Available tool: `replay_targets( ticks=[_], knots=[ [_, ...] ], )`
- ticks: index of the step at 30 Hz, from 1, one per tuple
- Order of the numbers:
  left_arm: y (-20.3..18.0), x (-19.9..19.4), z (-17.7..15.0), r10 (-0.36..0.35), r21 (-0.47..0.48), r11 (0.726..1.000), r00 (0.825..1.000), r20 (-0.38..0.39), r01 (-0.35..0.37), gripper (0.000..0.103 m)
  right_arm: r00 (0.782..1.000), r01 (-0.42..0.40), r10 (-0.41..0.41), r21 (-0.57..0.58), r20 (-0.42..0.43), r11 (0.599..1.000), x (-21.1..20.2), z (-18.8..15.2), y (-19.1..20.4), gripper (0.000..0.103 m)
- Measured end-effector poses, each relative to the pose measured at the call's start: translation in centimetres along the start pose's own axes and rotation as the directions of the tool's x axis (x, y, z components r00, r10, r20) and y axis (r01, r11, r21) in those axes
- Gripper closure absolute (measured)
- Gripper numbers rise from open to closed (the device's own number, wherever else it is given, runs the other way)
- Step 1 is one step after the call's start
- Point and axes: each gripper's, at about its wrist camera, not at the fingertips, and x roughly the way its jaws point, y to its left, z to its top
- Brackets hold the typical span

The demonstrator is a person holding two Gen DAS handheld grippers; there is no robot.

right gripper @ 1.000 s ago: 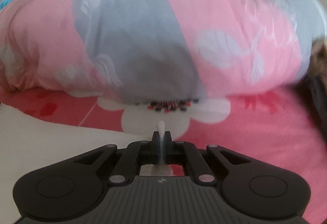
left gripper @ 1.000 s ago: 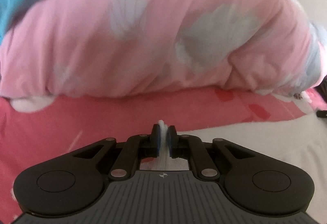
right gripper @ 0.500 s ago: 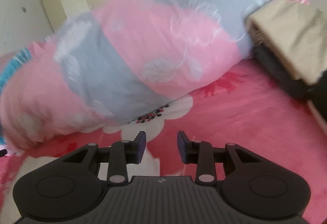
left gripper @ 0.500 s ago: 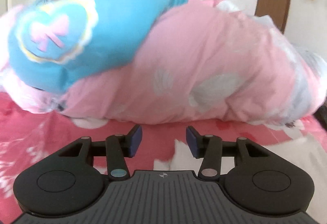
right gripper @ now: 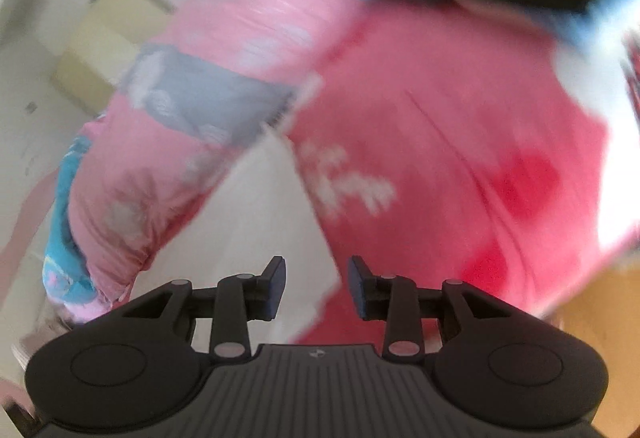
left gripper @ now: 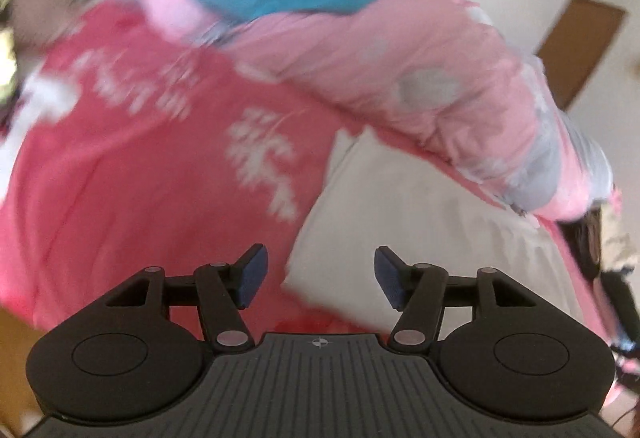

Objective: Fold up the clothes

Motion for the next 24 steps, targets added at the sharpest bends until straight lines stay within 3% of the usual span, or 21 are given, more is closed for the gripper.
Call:
replay_targets(
  ticks=[6,14,17,18,19,24],
  knots=[
    [0.8,-0.9,-2.1,-0.009,-0.077,0.997,1.000,0.028,0.011,0.044,0.997,-0.060,0.064,0.083,-0.041,0.995,1.1,-1.0,-0.6,0.066],
    [-2.9,1.2,-4.3,-0.104,0.048,0.994,0.994,0.018,0.103,0.044,0.995,-0.082,0.094,0.214,-0.045,0.973,3.5,-0.8,-2.2,0.066],
    [-3.6,2.6,-4.6,-0.102,0.052,0.993,0.995,-0.008,0.103,0.044,0.989,-0.123,0.136,0.190,-0.054,0.974,4.5,-1.0,-2.8,0.080],
    [-3.7,3.0,-4.6,-0.100,0.051,0.994,0.995,-0.015,0.101,0.044,0.987,-0.145,0.155,0.163,-0.047,0.976,4.4,-0.9,-2.7,0.095],
    [-3.7,3.1,-4.6,-0.097,0.050,0.994,0.995,-0.018,0.098,0.044,0.984,-0.168,0.174,0.132,-0.040,0.977,4.2,-0.8,-2.6,0.099],
    [-3.5,3.2,-4.4,-0.082,0.046,0.995,0.996,-0.032,0.083,0.044,0.965,-0.260,0.261,-0.077,-0.002,0.962,2.0,0.1,-1.1,0.101]
  ],
)
